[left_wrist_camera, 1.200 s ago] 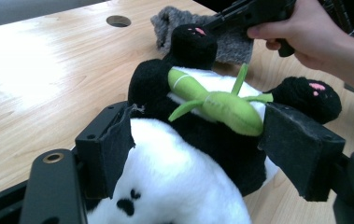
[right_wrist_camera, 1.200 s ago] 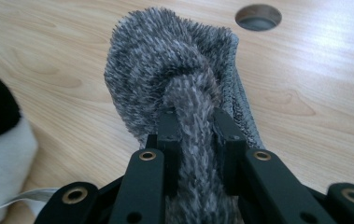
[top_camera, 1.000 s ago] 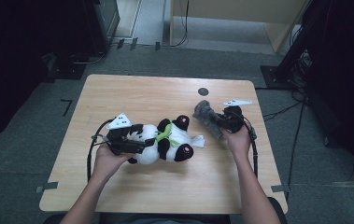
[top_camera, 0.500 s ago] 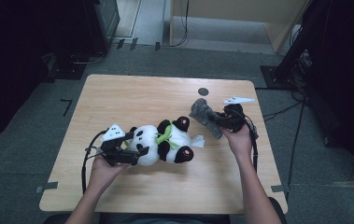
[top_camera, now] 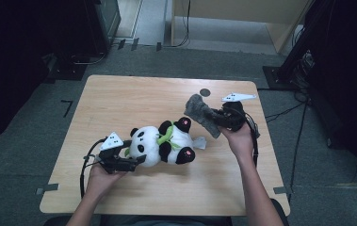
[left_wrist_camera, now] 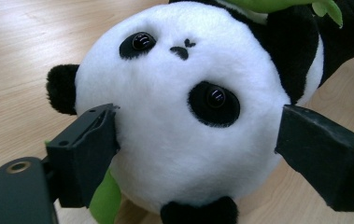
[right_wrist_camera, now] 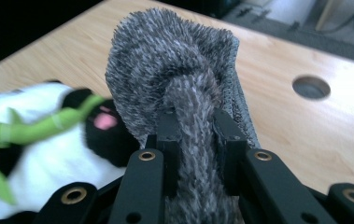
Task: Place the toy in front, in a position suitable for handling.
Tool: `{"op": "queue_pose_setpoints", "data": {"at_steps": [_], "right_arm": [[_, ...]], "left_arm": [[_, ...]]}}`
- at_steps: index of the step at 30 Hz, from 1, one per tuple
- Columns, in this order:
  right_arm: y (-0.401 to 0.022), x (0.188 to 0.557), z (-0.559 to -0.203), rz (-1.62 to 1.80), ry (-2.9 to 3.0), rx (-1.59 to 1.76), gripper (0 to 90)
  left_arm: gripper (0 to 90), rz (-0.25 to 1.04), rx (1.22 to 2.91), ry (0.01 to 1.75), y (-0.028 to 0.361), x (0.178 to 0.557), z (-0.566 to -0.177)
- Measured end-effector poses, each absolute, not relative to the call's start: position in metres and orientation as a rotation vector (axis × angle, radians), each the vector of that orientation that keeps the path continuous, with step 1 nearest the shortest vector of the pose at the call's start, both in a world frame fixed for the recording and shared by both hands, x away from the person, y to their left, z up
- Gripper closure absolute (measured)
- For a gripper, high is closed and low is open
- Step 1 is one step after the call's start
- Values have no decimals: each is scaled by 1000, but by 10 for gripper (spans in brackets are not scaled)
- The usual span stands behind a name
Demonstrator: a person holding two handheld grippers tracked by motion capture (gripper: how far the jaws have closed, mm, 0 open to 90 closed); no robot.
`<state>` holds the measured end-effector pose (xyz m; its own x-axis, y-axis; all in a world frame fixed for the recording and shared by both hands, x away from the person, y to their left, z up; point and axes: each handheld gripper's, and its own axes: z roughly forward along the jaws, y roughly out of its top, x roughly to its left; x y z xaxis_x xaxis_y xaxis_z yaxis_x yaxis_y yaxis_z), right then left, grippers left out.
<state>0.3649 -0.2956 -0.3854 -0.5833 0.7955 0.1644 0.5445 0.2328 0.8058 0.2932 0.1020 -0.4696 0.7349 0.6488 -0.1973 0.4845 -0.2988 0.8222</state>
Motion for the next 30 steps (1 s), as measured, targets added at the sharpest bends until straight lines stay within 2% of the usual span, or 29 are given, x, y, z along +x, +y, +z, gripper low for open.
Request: {"op": "queue_pose_setpoints", "data": {"at_steps": [3,5,9,15,23,30], "right_arm": [[-291,361,-375,1313,2228,1221,764],[-282,357,-365,1310,2249,1193,763],[-267,355,-359,1322,2302,1139,767],[-248,360,-357,1336,2366,1109,767],[-211,373,-352,1352,2472,999,765],[-179,382,-356,1334,2540,909,764]], "left_arm": [[102,234,1946,849,99,296,-475],[72,306,1974,801,94,296,-480],[31,311,1969,815,90,297,-484],[32,324,1943,859,88,294,-489],[203,323,1950,882,89,292,-487],[243,320,1952,886,86,292,-486]]}}
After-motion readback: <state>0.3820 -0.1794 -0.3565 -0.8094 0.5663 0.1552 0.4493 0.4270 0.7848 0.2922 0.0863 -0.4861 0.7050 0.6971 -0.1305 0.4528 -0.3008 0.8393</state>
